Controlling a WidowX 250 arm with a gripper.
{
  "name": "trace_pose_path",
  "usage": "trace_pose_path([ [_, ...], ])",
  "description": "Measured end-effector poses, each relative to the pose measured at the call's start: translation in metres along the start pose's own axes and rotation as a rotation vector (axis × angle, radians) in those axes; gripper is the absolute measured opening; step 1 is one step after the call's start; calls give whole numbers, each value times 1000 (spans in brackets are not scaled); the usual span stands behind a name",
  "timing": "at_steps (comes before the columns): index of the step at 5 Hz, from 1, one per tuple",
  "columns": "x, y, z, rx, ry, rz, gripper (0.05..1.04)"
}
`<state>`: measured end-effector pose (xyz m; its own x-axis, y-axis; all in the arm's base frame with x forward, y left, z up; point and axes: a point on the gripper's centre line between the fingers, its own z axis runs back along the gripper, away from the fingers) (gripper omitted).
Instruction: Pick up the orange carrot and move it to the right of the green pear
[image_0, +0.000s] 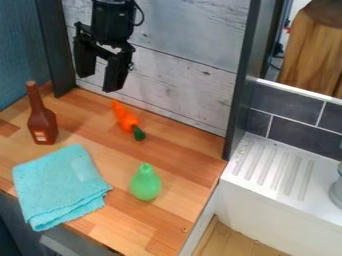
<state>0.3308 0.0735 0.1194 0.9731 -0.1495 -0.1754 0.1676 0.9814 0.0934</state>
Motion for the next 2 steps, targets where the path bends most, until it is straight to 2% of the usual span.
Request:
trace_pose_path([
  [1,0,-2,-13,-12,34,-2,1000],
  [2,-4,-7,-21,8,-75,65,1000],
])
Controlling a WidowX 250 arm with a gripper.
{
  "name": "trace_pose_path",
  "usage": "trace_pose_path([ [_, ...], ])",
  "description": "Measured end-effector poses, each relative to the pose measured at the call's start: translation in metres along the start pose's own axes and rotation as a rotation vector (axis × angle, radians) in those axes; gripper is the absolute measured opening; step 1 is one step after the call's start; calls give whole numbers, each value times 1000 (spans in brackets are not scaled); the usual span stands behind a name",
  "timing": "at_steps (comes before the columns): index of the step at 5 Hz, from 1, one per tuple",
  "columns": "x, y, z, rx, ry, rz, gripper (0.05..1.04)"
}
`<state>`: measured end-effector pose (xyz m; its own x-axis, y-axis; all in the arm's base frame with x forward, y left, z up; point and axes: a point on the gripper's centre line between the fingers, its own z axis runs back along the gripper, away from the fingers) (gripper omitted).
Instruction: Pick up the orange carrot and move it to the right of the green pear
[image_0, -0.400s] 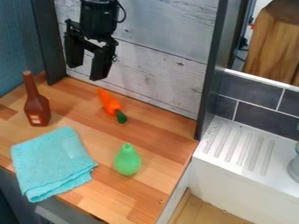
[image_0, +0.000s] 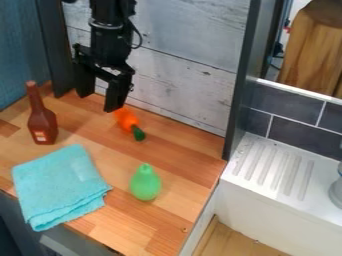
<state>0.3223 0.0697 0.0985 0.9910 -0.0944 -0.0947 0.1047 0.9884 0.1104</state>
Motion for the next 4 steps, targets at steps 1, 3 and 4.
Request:
trace_pose_path([
  [1,-6,3,13,58,-213,120,1000],
  [3,-9,18,5,-32,-397,562,1000],
  [4,-6,22,-4,-96,-373,691,1000],
])
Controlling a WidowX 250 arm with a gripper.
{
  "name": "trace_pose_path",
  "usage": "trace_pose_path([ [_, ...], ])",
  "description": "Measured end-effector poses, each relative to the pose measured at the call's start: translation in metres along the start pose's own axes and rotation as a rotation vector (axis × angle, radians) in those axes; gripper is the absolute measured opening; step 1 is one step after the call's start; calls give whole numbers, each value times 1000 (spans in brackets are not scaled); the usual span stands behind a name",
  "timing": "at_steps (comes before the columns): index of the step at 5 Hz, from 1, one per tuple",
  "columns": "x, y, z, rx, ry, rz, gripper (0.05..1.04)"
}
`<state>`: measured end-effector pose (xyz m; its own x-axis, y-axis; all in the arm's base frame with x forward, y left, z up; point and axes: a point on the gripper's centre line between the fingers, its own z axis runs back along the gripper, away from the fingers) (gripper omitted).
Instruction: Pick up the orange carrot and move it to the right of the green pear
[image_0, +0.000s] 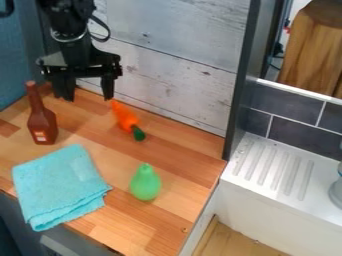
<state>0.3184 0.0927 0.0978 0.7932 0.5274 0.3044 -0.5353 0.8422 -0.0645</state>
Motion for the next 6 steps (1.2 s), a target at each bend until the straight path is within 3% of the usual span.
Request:
trace_pose_path([
  [3,13,-5,-32,-61,109,284,1000],
  [6,22,-11,-66,-43,165,437,1000],
])
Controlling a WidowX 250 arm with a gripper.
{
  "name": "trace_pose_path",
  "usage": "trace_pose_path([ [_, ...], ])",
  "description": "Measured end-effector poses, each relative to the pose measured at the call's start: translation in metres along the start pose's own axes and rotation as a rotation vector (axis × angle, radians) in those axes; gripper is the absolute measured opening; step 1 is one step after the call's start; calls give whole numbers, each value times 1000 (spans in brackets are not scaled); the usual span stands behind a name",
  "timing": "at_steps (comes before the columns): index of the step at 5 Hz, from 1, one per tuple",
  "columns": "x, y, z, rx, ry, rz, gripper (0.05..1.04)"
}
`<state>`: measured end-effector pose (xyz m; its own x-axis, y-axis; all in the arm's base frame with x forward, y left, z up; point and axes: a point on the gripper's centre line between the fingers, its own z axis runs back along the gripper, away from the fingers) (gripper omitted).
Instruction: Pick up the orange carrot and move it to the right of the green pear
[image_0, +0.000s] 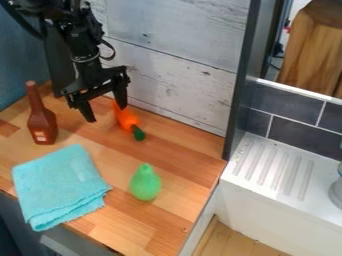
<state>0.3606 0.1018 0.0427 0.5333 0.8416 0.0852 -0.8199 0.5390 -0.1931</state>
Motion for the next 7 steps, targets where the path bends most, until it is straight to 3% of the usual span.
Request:
trace_pose_path([
  [3,-15,-34,-24,-5,46,26,1000],
  [5,-26,-30,-36,66,92,66,950],
  [6,-28,-21,-37,111,102,66,703],
  [7,-26,-13,-37,125,112,74,604],
])
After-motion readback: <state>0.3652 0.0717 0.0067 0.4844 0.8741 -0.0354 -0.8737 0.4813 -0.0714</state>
